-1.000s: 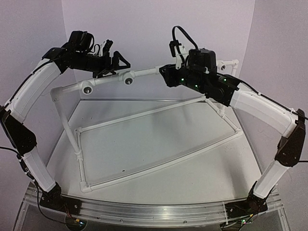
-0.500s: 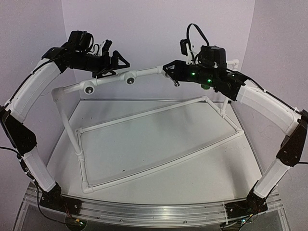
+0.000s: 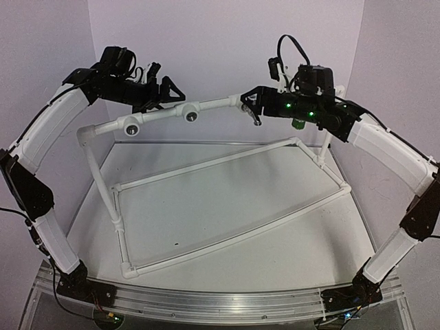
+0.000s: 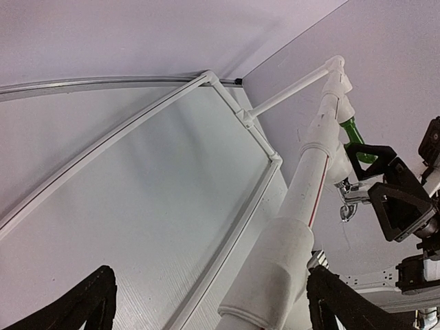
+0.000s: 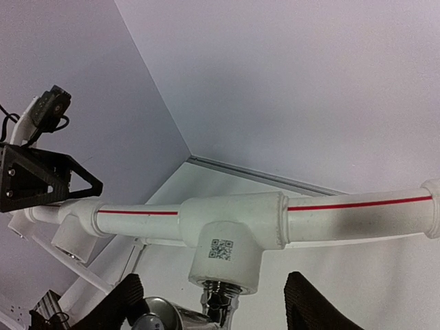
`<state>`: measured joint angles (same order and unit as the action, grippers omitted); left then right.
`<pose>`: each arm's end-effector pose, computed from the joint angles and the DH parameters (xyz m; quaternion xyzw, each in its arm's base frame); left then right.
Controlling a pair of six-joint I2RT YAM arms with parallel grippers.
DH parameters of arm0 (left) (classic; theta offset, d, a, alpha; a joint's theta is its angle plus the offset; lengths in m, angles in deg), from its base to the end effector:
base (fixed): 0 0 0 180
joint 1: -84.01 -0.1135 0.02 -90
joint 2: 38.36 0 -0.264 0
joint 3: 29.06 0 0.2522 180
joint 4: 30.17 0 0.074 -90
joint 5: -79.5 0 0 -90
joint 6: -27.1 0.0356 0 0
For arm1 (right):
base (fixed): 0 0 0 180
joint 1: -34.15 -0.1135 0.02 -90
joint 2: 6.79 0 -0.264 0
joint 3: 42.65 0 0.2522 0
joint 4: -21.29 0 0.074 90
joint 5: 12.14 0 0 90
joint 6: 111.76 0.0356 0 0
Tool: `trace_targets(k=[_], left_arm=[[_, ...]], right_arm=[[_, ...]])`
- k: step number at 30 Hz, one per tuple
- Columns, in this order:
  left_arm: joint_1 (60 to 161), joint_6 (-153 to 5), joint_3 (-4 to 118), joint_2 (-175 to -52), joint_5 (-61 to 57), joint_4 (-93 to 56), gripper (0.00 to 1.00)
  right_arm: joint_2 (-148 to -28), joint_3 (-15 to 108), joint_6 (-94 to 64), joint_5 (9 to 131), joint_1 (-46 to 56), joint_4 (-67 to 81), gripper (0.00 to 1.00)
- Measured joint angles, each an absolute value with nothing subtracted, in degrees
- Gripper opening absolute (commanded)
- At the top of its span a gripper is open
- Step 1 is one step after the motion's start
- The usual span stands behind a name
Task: Install the water faucets
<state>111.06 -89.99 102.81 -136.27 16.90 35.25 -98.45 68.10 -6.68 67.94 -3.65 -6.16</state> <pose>0.3092 -0.1763 0.4608 0.1155 0.8475 -0.4001 0.3290 0.2917 0.2340 0.4440 -0.2039 0.7280 0.3486 0.5540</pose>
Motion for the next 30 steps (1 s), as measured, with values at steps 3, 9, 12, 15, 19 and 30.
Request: trace_targets(k=[3,9,12,15,19,30], left_arm=[[111.1,-90.0,102.8,-136.4,16.9,35.3,0.95],[111.1,-90.0,102.8,-136.4,16.9,35.3,0.95],[111.1,-90.0,102.8,-136.5,16.9,35.6,0.95],[111.1,-90.0,102.8,-136.8,17.0,35.7,0.95],[111.0,-90.0,102.8,-137.2,17.0,35.7,0.95],[110.6,-90.1,103.6,-138.1,17.1,36.1,0.94]], right_arm=[[-98.3,68.2,-8.7,70.9,-4.4,-6.7,0.76],[-98.3,68.5,-10.0,76.1,-6.4,-7.5,0.55],[-98.3,68.6,-8.6,75.9,-6.8,-7.5,0.44],[-98.1,68.6,-6.7,74.8,-6.8,-7.5,0.39],[-97.9,68.6,-4.0,73.1,-5.8,-7.6,0.35],[-97.2,65.4,5.9,55.3,1.8,-5.3,0.54]])
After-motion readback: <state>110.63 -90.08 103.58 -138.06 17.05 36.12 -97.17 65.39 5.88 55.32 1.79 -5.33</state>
